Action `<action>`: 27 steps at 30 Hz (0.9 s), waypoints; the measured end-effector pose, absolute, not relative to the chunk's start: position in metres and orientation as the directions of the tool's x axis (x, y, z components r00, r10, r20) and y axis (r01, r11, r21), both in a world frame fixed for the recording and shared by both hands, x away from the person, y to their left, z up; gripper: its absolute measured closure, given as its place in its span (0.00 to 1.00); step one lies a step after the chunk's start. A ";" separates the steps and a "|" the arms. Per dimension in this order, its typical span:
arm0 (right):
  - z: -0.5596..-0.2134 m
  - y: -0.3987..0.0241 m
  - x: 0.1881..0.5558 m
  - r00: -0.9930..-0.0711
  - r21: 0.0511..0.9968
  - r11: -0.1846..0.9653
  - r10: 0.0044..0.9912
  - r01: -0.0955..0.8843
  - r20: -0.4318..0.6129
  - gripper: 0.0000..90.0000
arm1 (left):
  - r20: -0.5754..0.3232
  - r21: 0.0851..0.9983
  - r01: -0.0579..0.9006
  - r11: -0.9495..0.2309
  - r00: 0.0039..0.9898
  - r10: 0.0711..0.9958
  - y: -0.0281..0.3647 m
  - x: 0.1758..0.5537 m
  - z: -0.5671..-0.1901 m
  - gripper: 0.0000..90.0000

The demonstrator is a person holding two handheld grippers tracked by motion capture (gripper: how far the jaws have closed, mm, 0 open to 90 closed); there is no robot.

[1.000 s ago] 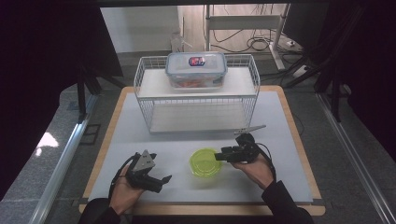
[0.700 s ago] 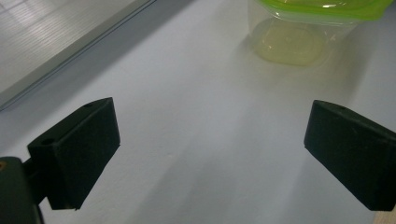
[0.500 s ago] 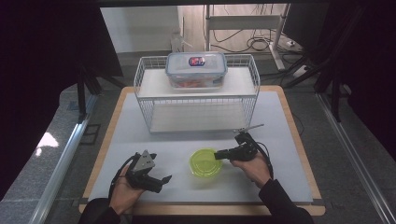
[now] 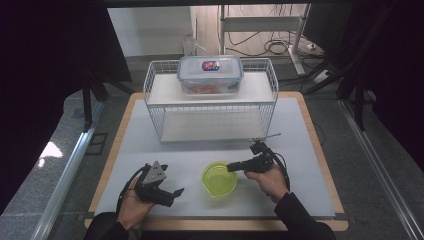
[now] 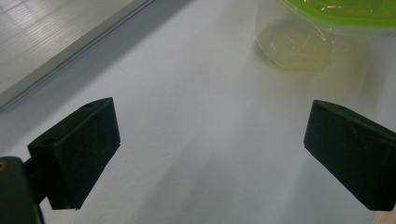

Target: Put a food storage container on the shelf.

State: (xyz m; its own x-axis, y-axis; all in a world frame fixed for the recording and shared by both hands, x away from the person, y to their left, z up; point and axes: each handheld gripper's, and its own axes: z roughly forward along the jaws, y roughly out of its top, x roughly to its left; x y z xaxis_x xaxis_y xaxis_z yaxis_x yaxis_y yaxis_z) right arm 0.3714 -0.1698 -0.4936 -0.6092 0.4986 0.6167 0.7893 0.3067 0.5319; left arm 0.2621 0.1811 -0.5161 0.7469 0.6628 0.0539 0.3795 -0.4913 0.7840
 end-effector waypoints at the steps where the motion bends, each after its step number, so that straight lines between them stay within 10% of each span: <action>1: -0.494 -0.170 0.371 -0.609 0.532 0.307 0.499 0.789 0.617 0.91 | 0.054 0.784 0.379 -0.491 0.747 0.663 0.181 0.262 -0.516 0.04; 27: -0.471 -0.180 0.375 -0.614 0.586 0.225 0.465 0.779 0.638 0.91 | 0.054 0.792 0.373 -0.484 0.746 0.664 0.182 0.262 -0.515 0.04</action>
State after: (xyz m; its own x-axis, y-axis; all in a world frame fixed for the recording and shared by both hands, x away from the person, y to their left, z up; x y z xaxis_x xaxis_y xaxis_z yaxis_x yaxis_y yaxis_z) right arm 0.3751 -0.1795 -0.4710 -0.6141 0.4650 0.6377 0.7787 0.2252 0.5856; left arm 0.2617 0.1820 -0.5148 0.7457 0.6641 0.0541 0.3734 -0.4837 0.7916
